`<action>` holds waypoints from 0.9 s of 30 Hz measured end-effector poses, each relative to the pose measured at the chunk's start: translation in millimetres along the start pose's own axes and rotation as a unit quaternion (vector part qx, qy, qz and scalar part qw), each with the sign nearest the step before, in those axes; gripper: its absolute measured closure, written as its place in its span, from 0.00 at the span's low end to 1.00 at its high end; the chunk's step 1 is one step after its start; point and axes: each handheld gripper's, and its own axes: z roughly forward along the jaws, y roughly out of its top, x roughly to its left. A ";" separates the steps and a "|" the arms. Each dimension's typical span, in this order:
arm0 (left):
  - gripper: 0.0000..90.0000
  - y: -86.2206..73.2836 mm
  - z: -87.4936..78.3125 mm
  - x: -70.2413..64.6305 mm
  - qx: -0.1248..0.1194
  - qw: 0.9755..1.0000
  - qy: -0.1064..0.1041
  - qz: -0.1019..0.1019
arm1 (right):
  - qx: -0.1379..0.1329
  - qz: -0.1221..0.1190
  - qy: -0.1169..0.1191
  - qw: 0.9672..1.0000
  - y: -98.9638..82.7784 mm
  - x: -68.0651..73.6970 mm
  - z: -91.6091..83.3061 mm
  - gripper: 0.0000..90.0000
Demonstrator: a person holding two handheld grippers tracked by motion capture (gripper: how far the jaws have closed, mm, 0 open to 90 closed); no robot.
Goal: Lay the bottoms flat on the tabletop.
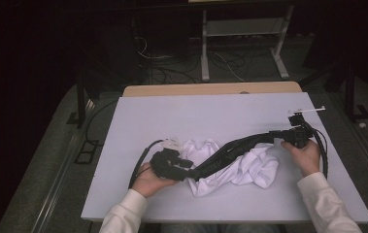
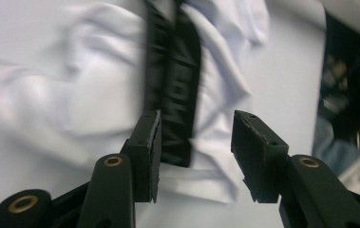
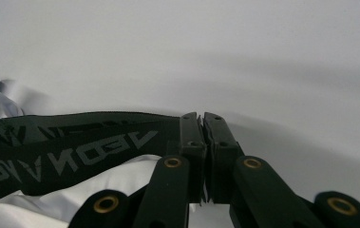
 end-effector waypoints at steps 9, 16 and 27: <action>0.55 -15.7 13.7 22.1 -0.016 0.997 0.000 -0.079 | 0.000 0.000 -0.001 1.000 0.1 -0.2 0.9 0.96; 0.57 -18.6 37.5 22.6 0.025 0.994 -0.035 -0.104 | 0.000 -0.001 0.000 1.000 0.1 -0.4 0.9 0.96; 0.94 -16.9 50.1 15.5 0.037 0.991 -0.070 -0.109 | -0.001 0.002 0.008 1.000 0.1 -2.1 0.0 0.96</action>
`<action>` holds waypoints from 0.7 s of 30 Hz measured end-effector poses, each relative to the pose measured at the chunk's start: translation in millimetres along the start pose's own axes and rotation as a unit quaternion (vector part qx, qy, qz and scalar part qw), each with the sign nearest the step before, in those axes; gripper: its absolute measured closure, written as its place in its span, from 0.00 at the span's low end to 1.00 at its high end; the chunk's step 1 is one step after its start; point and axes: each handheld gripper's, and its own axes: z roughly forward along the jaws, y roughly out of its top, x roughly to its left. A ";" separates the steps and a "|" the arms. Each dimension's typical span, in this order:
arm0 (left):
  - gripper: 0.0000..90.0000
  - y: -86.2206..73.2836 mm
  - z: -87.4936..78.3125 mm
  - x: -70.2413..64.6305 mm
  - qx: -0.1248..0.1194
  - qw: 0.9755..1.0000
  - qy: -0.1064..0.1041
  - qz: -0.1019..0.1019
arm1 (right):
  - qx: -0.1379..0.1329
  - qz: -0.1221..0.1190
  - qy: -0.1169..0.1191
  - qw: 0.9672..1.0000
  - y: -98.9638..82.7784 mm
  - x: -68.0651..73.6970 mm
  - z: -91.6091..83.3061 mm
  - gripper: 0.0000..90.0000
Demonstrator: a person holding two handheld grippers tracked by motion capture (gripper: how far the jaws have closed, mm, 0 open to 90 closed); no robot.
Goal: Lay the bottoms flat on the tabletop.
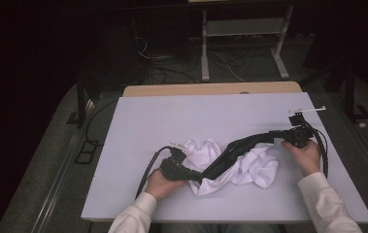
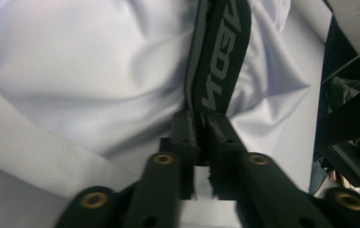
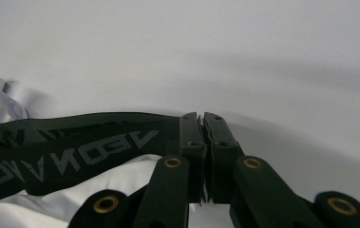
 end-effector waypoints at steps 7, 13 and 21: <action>0.97 5.4 -21.5 -6.8 -0.035 0.999 0.033 0.026 | -0.001 -0.002 0.004 1.000 0.5 -0.1 -0.4 0.96; 0.97 12.8 -44.8 -4.2 -0.068 0.995 0.063 0.032 | -0.009 -0.010 0.014 1.000 4.3 3.4 -3.5 0.96; 0.97 39.5 -82.3 5.3 -0.073 0.988 0.124 0.049 | -0.026 -0.032 0.046 0.998 18.8 19.1 -14.2 0.96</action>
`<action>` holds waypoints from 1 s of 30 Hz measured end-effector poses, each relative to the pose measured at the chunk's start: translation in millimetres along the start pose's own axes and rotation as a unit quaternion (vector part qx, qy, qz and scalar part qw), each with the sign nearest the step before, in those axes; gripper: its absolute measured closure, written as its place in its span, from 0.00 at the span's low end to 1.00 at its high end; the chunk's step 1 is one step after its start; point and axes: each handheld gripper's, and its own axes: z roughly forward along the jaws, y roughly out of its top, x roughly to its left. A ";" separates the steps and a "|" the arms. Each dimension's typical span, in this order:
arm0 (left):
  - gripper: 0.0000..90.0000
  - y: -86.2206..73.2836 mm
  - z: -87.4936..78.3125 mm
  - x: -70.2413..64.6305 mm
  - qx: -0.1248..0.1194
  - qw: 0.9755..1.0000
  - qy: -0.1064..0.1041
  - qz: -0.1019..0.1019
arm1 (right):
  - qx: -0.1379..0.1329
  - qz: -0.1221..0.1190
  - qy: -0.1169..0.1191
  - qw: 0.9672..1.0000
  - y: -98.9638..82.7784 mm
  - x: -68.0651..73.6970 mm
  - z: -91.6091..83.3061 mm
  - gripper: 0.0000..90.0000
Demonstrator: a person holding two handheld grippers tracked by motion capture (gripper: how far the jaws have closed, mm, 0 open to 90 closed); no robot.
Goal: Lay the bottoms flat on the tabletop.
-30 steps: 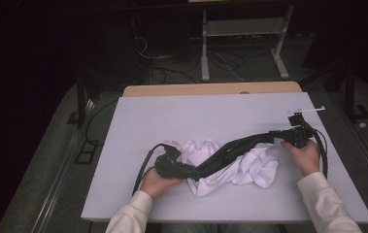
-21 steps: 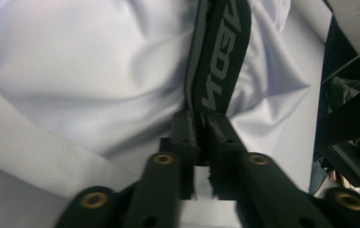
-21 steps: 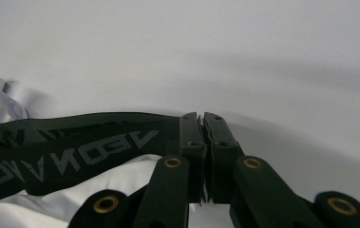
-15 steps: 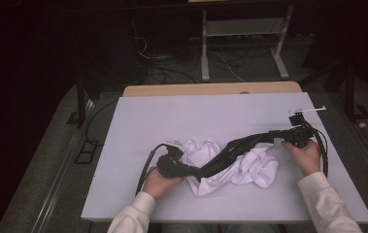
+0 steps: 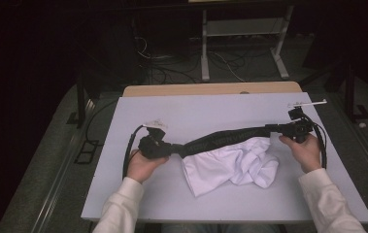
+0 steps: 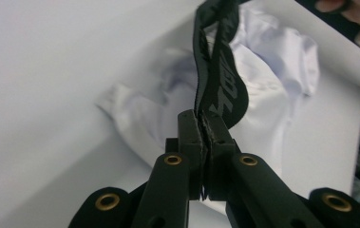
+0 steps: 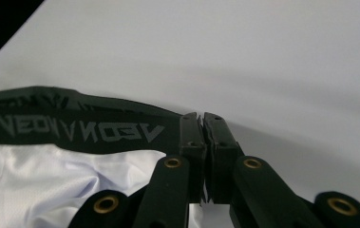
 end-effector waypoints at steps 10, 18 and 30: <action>0.97 72.7 -21.9 22.7 0.017 0.996 0.077 0.028 | -0.034 0.007 0.034 0.999 54.7 3.3 -13.3 0.96; 0.97 113.1 -20.6 49.4 0.042 0.989 0.136 0.031 | -0.032 0.025 0.050 0.998 84.3 -6.1 7.3 0.96; 0.97 151.2 2.4 88.6 0.044 0.975 0.212 0.056 | -0.042 0.018 0.037 0.998 126.5 -9.8 20.6 0.96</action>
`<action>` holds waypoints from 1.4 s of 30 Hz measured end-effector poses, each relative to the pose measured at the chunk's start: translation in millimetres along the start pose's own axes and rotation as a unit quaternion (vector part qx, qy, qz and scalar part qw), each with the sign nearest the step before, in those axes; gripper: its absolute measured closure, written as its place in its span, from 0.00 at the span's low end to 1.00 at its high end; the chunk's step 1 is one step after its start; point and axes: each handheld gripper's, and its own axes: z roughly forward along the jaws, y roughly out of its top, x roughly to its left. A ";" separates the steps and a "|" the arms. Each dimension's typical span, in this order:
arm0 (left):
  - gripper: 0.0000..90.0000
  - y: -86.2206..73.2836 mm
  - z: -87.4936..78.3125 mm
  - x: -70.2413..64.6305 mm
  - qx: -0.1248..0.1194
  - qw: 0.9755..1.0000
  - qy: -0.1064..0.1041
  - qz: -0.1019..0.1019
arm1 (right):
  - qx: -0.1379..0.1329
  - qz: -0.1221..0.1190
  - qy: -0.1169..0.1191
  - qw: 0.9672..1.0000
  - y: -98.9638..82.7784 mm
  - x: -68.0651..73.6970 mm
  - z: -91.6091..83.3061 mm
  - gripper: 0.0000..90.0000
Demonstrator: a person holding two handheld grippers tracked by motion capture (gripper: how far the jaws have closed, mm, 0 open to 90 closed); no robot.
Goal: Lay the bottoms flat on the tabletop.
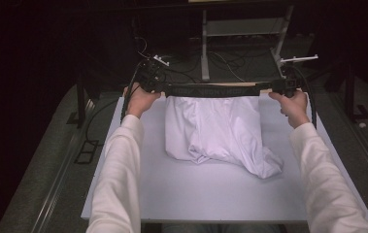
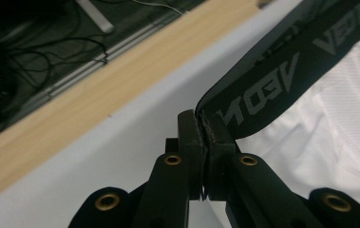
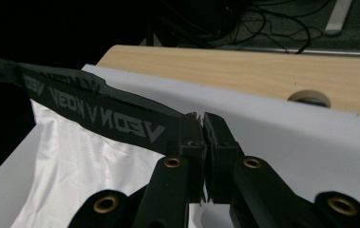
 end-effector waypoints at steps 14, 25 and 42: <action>0.97 23.0 20.1 11.7 -0.036 0.998 0.045 -0.027 | -0.018 0.006 -0.048 0.999 38.4 -1.2 7.7 0.96; 0.96 16.5 35.1 15.9 -0.061 0.993 0.043 -0.086 | -0.016 0.011 -0.066 0.998 40.0 -8.0 25.8 0.92; 0.40 -66.3 65.7 17.8 -0.101 0.978 -0.027 -0.182 | 0.020 -0.024 -0.098 0.995 -14.2 -6.5 49.4 0.48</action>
